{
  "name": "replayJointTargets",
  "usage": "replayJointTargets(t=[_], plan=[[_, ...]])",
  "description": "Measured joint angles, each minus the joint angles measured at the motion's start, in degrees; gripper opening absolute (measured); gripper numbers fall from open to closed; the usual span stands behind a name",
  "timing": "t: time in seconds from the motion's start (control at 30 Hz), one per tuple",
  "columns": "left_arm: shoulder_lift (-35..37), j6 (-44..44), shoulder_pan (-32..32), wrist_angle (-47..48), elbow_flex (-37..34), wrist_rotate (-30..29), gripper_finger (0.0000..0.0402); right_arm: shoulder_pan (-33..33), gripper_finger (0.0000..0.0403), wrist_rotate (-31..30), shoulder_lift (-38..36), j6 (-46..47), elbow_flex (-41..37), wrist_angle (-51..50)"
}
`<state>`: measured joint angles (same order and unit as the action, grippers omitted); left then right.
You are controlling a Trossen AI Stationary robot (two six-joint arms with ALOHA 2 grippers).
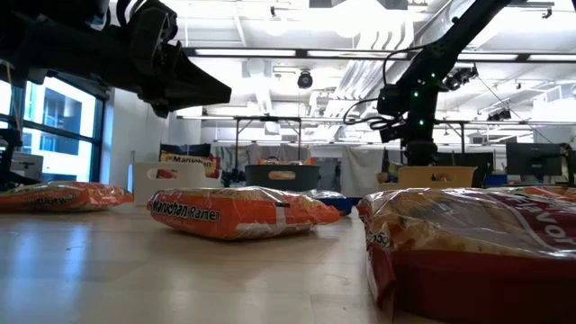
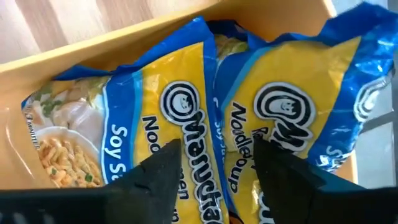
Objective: Sort Maruchan noodles
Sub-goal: Put the blue noodle pack into the yellow bin, then put the orange noodle pack into the blue bin
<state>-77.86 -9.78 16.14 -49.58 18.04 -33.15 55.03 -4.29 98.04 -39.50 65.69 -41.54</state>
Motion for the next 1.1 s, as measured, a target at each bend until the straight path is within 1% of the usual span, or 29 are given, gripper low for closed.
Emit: replayJointTargets(t=[0.1,0.27,0.3,0.4,0.53,0.7,0.77,0.93,1.03,1.1], plan=[[-0.01,0.0,0.0,0.0,0.0,0.0,0.0081,0.25,0.013,1.19,0.02,-1.31,0.0,-0.2],[0.01,0.0,0.02,0.0,0.0,0.0,0.0081,0.39,0.002,2.3,0.07,-2.1,0.0,-0.69],[0.01,0.0,0.02,-0.02,0.0,0.0,0.0081,0.34,0.0011,2.22,0.06,-2.14,0.0,-0.87],[0.01,0.0,0.01,-0.01,0.0,-0.01,0.0081,0.33,0.0016,2.53,0.0,-1.86,0.84,-2.87],[-0.2,0.07,-0.82,-0.07,0.0,-0.16,0.0081,-0.21,0.0002,3.96,-0.07,-0.97,3.99,-7.32],[-2.14,-0.08,-4.37,-0.1,0.0,-0.24,0.008,-2.47,0.0001,4.6,-0.11,0.49,7.97,-11.37],[-3.45,-0.39,-6.51,-1.13,0.0,0.67,0.0076,-3.57,0.0001,4.96,-0.33,1.44,9.43,-13.39],[-6.31,1.05,-12.45,-8.04,0.0,9.41,0.0057,-6.23,0.0,5.91,-4.85,4.69,9.59,-15.86],[-7.87,0.98,-15.68,-10.69,0.0,15.33,0.0042,-8.09,0.0,8.96,-10.35,7.66,5.81,-14.79],[-8.35,1.3,-17.55,-12.94,0.0,19.86,0.0032,-10.24,0.0,9.07,-14.59,9.56,2.78,-13.93]])
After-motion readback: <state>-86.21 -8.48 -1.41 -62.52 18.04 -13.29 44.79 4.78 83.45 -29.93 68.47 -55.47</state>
